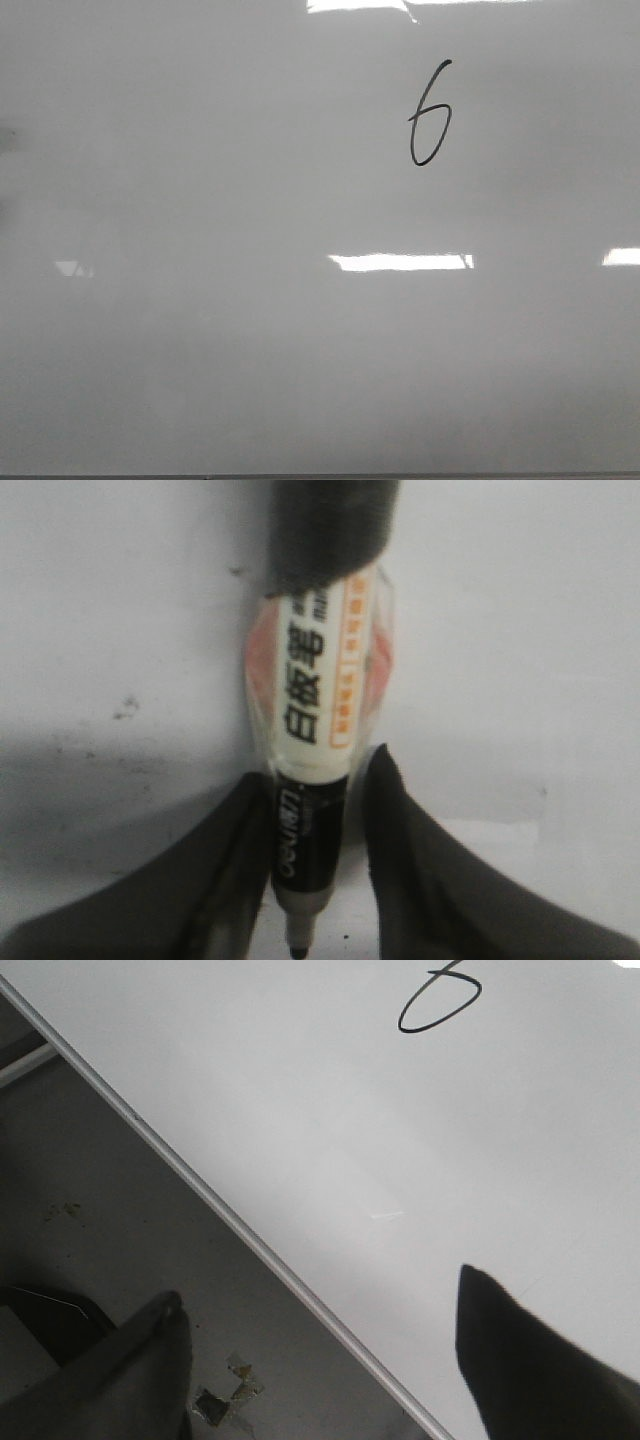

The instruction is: Write number 6 on whiteboard

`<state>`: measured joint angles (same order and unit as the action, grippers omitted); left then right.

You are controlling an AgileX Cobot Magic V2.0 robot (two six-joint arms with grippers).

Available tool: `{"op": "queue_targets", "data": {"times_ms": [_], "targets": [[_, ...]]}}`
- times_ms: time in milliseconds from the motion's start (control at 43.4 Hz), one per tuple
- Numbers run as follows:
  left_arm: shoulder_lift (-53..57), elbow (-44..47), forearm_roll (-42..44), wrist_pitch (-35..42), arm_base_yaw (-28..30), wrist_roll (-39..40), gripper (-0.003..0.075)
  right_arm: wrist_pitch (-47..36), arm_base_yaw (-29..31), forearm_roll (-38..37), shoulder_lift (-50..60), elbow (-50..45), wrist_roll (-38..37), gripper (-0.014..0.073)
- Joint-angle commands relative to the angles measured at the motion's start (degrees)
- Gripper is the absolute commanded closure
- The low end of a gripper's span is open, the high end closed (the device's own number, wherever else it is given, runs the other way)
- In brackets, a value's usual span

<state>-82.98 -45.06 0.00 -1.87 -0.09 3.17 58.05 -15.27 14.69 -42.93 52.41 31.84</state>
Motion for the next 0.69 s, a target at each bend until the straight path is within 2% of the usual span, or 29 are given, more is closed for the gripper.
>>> {"op": "queue_targets", "data": {"times_ms": [0,115,231,507,668], "targets": [[1.0,-1.4,-0.5,4.5,0.2,0.5,0.0316,-3.3,0.4,0.4,0.2,1.7,-0.2,0.0025],[3.3,-1.4,-0.5,1.9,0.2,0.5,0.0302,-3.2,0.4,0.4,0.2,1.9,-1.4,0.0025],[7.8,-2.5,0.0,-4.5,0.2,-0.2,0.0302,-2.0,0.4,0.2,0.2,3.4,-5.6,0.0025],[22.4,-6.6,0.0,-22.4,0.2,-1.1,0.0302,3.4,0.4,-11.3,0.3,7.9,-28.8,0.0025],[31.7,-6.9,-0.3,-31.8,0.2,-1.9,0.0302,4.2,0.4,-12.4,1.8,7.7,-31.8,0.0025]]}}
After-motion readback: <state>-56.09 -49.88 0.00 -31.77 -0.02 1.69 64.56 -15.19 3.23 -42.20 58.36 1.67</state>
